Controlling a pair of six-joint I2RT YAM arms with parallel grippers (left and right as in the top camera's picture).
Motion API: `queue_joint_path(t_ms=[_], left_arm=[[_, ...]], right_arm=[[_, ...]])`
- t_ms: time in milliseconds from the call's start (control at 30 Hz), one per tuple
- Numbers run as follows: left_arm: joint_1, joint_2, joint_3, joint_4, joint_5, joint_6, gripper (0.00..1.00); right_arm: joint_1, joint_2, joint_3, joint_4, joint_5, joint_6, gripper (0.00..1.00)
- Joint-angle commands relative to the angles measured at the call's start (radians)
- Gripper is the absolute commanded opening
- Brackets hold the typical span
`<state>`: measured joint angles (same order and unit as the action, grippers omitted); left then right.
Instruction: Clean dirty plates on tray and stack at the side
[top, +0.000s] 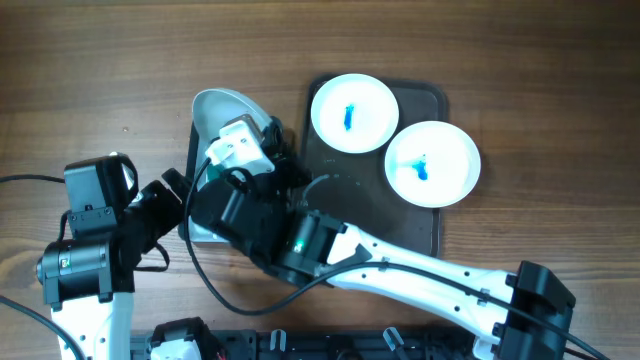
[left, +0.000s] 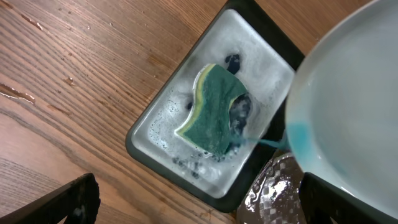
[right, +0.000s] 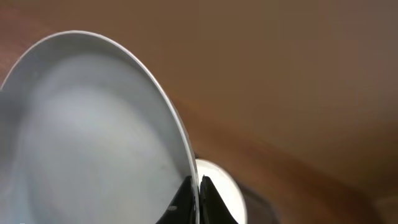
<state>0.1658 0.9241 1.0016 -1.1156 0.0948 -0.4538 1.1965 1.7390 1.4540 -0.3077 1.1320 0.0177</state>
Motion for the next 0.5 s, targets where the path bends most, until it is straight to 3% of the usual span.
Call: queue_joint_path(t_ms=[0, 467], left_arm=[[0.009, -0.006, 0.019, -0.001, -0.018, 0.002, 1.00], [0.009, -0.006, 0.019, -0.001, -0.017, 0.002, 1.00]], right_arm=[[0.016, -0.028, 0.024, 0.031, 0.091, -0.101, 0.04], [0.016, -0.028, 0.024, 0.104, 0.102, -0.227, 0.04]])
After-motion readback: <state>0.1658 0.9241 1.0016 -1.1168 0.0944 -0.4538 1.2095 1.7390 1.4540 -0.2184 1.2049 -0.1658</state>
